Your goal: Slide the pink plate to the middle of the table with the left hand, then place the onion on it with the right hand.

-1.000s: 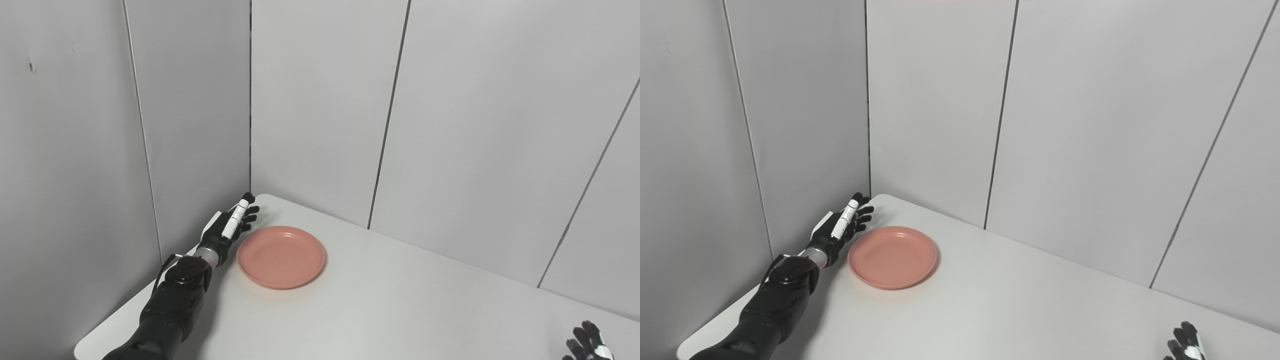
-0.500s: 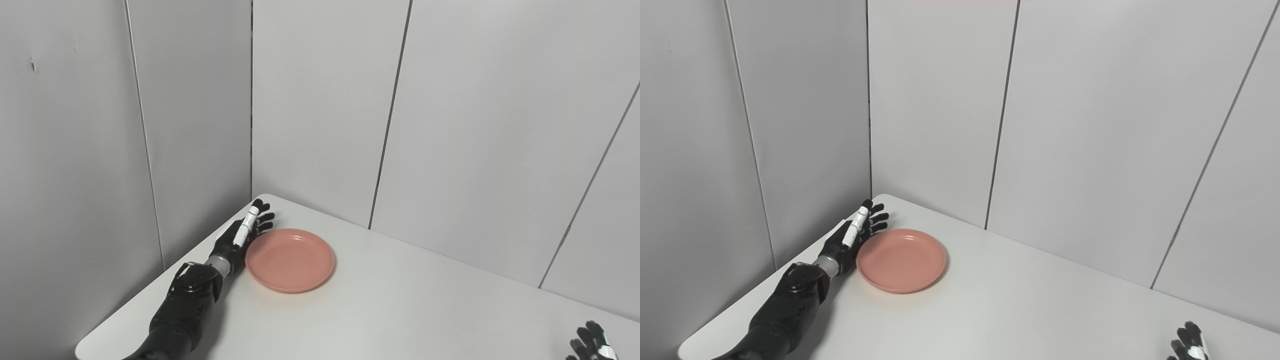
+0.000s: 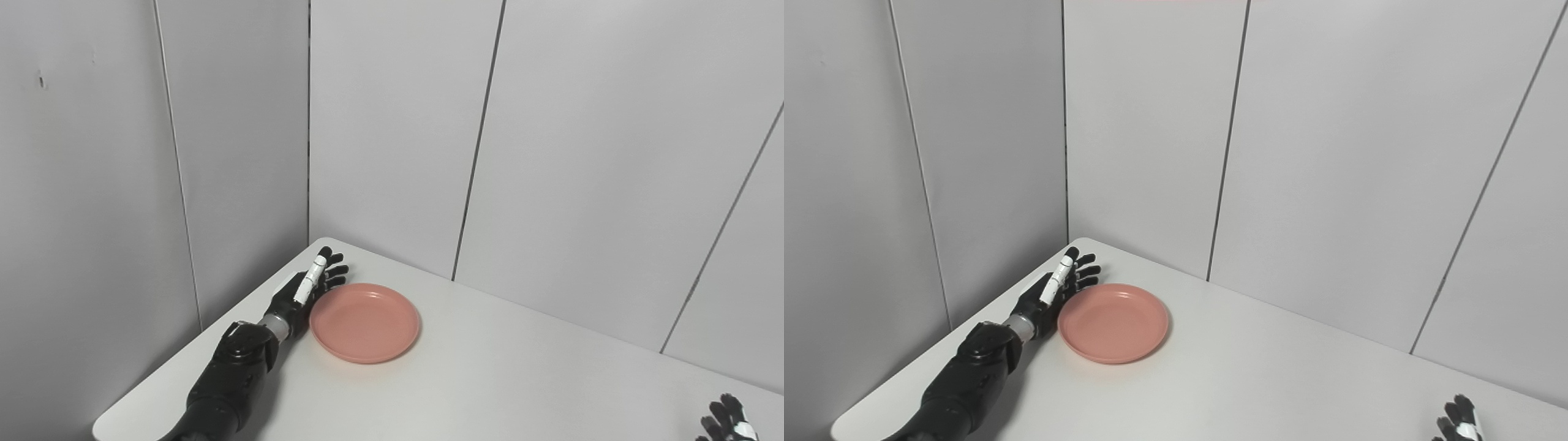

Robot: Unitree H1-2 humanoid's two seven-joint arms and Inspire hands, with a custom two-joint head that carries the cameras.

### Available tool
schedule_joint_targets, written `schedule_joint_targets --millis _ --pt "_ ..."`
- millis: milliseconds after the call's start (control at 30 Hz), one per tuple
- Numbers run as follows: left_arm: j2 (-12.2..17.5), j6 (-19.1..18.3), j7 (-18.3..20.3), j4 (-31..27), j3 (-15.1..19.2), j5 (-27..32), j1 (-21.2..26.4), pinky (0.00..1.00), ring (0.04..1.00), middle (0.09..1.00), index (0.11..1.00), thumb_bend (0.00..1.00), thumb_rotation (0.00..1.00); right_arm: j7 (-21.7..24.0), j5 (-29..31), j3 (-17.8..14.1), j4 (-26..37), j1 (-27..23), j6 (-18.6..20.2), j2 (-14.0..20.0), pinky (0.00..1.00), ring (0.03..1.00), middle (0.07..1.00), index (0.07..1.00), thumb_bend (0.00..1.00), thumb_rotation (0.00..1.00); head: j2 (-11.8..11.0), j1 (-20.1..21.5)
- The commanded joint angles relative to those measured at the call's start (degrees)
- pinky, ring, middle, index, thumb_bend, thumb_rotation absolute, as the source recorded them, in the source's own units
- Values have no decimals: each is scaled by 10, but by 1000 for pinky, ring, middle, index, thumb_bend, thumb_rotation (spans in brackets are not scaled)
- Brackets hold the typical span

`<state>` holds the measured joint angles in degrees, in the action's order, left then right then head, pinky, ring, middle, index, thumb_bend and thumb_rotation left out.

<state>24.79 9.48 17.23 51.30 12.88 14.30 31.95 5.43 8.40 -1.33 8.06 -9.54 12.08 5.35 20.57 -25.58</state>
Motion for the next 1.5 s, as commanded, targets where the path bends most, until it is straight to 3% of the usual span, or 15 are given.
schedule_joint_targets --millis 0,100,367,667,833,1167,1467 --pt "-7 6 26 1 -9 5 32 918 924 919 910 730 1000 -4 5 -3 25 -20 7 -5 1000 1000 1000 1000 318 1000 2 5" --pt "-13 10 31 7 -11 8 35 909 916 912 902 727 1000 -9 4 -5 29 -20 14 -10 1000 1000 1000 1000 273 1000 4 16" --pt "-28 37 62 61 -16 17 55 926 924 919 914 726 1000 -6 1 1 0 -24 -16 -18 1000 1000 1000 1000 236 1000 5 56" --pt "-38 66 79 107 -24 17 69 921 915 910 906 728 1000 8 -4 5 -56 -33 -72 -18 1000 1000 1000 1000 405 1000 18 101" --pt "-50 65 73 95 -30 17 66 917 920 917 914 739 1000 10 -14 7 -83 -36 -99 -15 1000 1000 1000 1000 487 1000 29 136" --pt "-65 79 82 123 -37 15 80 913 916 914 914 755 1000 -6 -36 14 -96 -40 -93 -34 1000 1000 1000 1000 578 976 52 205" --pt "-71 79 112 137 -36 22 82 931 930 929 924 732 1000 -37 -84 27 -114 -54 -106 -52 1000 994 998 1000 581 1000 69 274"
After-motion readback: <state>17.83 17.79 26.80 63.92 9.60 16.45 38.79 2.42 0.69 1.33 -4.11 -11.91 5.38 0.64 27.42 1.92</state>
